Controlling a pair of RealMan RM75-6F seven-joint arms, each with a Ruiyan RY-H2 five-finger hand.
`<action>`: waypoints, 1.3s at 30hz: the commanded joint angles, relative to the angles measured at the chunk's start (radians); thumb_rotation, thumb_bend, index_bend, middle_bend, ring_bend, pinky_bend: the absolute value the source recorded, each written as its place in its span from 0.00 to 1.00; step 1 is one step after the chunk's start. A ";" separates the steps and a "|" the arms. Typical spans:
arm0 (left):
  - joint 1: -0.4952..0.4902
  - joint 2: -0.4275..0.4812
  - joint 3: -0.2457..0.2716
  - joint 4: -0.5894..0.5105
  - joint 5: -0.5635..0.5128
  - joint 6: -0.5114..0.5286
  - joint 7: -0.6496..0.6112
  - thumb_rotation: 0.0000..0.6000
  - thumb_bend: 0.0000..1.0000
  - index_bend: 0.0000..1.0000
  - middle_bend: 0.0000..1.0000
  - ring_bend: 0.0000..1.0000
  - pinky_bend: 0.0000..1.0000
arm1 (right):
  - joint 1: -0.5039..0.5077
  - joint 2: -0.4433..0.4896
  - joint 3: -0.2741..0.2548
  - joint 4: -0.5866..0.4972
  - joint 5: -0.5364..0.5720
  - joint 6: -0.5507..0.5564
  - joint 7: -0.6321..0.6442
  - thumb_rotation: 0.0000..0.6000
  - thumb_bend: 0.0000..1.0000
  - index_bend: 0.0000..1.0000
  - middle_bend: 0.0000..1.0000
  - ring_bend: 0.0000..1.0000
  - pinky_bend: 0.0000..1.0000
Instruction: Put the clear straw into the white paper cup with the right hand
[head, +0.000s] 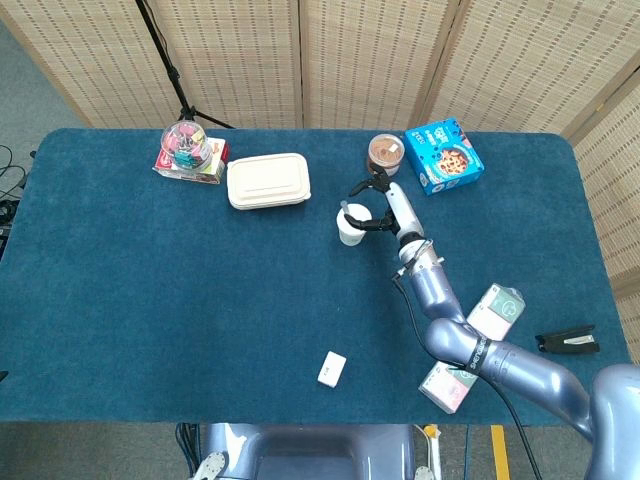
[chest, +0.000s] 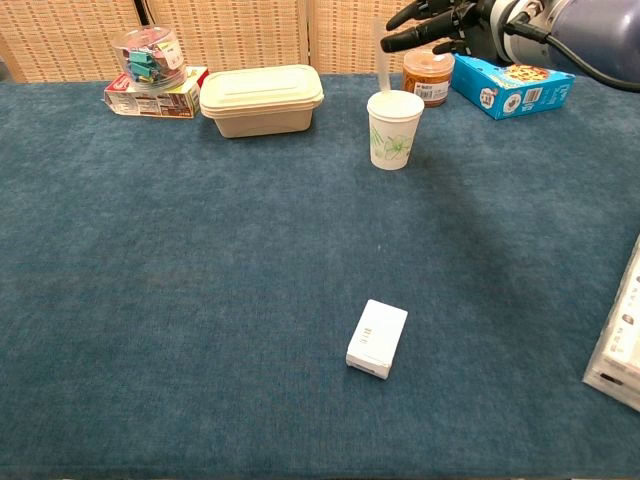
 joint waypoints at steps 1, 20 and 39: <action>0.000 0.000 0.000 0.000 0.001 0.000 0.001 1.00 0.00 0.00 0.00 0.00 0.00 | -0.008 0.001 0.002 -0.002 -0.019 -0.002 0.012 1.00 0.19 0.29 0.00 0.00 0.00; 0.005 -0.006 0.007 0.001 0.021 0.018 0.019 1.00 0.00 0.00 0.00 0.00 0.00 | -0.157 0.245 -0.059 -0.335 -0.264 0.193 -0.119 1.00 0.13 0.16 0.00 0.00 0.00; 0.026 -0.027 0.017 -0.015 0.051 0.069 0.103 1.00 0.00 0.00 0.00 0.00 0.00 | -0.539 0.426 -0.376 -0.262 -0.693 0.601 -0.217 1.00 0.00 0.07 0.00 0.00 0.00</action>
